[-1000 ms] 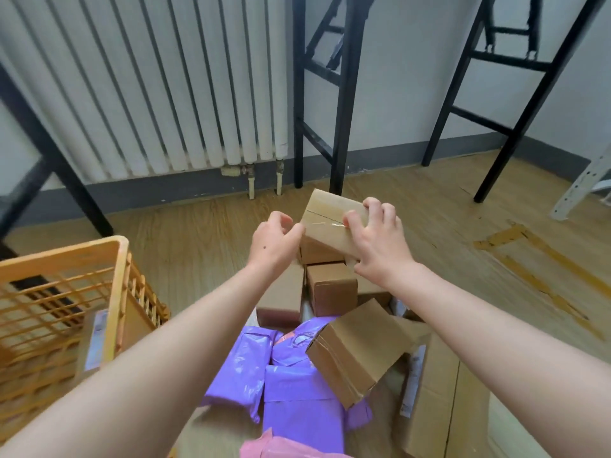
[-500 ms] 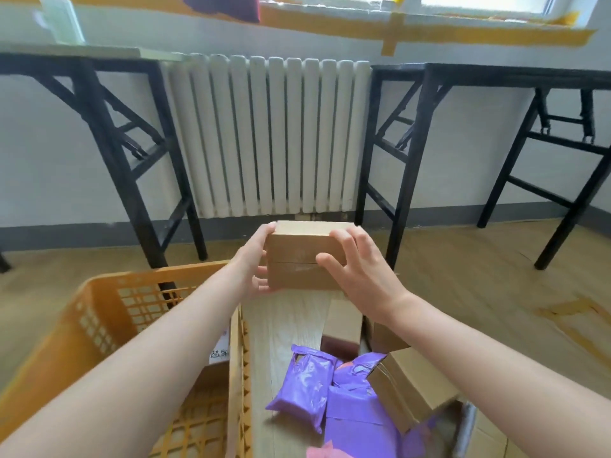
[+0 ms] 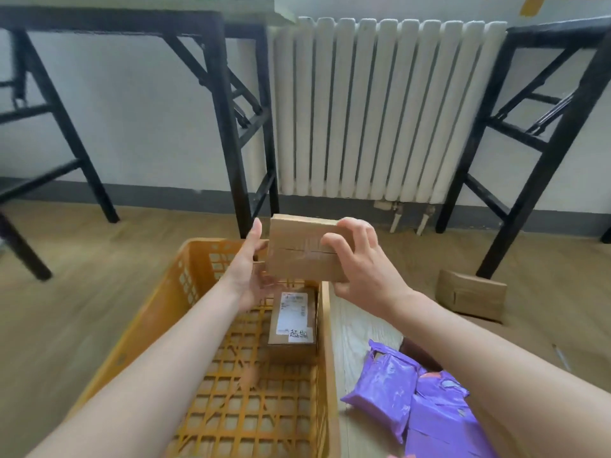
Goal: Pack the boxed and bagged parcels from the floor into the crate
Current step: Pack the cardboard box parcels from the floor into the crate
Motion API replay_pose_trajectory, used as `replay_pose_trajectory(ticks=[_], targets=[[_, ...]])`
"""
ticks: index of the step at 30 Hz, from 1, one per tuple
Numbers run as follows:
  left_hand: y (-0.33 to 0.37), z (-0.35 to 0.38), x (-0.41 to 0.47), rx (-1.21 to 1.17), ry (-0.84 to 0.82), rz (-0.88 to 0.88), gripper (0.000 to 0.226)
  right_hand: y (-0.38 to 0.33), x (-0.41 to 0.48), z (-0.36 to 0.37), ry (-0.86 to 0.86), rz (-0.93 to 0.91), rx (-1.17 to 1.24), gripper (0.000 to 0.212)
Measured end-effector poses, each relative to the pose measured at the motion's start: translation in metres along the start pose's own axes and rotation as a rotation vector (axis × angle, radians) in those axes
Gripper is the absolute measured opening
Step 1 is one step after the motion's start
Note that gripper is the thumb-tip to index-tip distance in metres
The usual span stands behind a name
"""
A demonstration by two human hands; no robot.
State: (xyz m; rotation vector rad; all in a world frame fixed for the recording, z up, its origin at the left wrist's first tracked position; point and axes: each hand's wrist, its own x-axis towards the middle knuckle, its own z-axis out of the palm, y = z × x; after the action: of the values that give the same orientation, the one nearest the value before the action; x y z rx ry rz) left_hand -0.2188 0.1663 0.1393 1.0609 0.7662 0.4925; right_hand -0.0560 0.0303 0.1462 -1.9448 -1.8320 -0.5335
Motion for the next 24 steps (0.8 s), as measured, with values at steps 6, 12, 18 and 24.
replay_pose_trajectory(ticks=[6,12,18,24], targets=[[-0.013,-0.055,0.019,-0.073,0.194,0.041,0.101,-0.039,0.041,0.056,-0.023,0.294,0.416,0.071],[-0.043,-0.088,0.033,-0.105,0.234,0.015,0.079,-0.060,0.062,0.111,-0.257,0.680,0.779,0.072],[-0.065,-0.111,0.052,-0.048,0.321,-0.029,0.065,-0.067,0.057,0.149,-0.372,0.880,0.976,0.078],[-0.063,-0.138,0.063,-0.211,0.296,-0.132,0.092,-0.064,0.048,0.158,-0.339,0.485,0.595,0.106]])
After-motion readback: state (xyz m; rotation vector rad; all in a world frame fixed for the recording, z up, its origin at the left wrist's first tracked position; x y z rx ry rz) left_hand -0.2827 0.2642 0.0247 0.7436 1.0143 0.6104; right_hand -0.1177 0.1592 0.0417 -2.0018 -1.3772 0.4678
